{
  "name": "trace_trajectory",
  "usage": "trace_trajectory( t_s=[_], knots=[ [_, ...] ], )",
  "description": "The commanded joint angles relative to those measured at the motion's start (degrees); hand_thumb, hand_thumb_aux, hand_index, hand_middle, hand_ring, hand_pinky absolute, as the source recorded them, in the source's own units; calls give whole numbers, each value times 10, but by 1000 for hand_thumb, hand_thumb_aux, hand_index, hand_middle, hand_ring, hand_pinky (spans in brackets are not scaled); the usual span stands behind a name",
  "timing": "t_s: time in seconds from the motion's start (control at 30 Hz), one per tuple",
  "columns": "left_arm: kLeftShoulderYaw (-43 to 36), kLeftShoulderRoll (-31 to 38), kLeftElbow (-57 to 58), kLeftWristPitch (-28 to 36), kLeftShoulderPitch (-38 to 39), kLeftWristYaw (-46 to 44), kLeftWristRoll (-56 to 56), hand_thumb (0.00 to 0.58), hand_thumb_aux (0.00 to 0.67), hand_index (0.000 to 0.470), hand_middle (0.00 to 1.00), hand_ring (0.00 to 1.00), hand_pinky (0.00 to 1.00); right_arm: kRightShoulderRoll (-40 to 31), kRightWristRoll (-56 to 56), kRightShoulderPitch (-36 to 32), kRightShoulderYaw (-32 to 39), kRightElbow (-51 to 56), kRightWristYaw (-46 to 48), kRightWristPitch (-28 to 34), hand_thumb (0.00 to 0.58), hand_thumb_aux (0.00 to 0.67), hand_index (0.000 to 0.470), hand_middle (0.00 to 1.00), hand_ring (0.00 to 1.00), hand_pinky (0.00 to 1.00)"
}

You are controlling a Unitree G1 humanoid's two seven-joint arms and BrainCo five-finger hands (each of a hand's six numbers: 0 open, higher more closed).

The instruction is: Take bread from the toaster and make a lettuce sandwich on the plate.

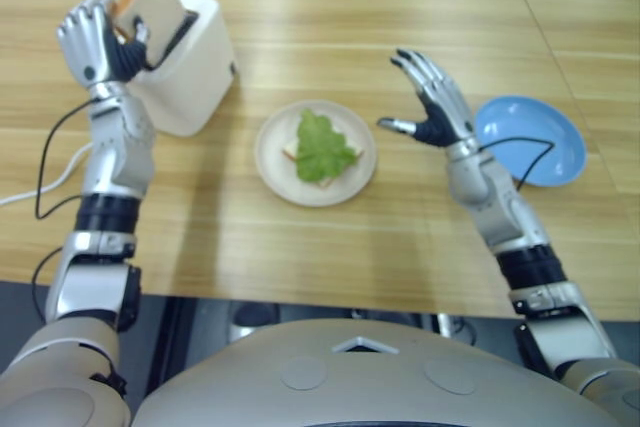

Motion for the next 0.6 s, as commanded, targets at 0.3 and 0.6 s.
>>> trace_trajectory(
  t_s=[0.3,0.6],
  knots=[
    [36,-120,54,-164,-8,-376,-453,580,670,460,1000,1000,1000,6,15,-1,-7,25,-6,-3,0,0,0,0,0,0],
    [9,-180,164,-113,-7,-535,-519,580,670,460,1000,1000,1000,5,24,1,-10,36,-11,-7,0,0,0,0,0,0]
  ],
)
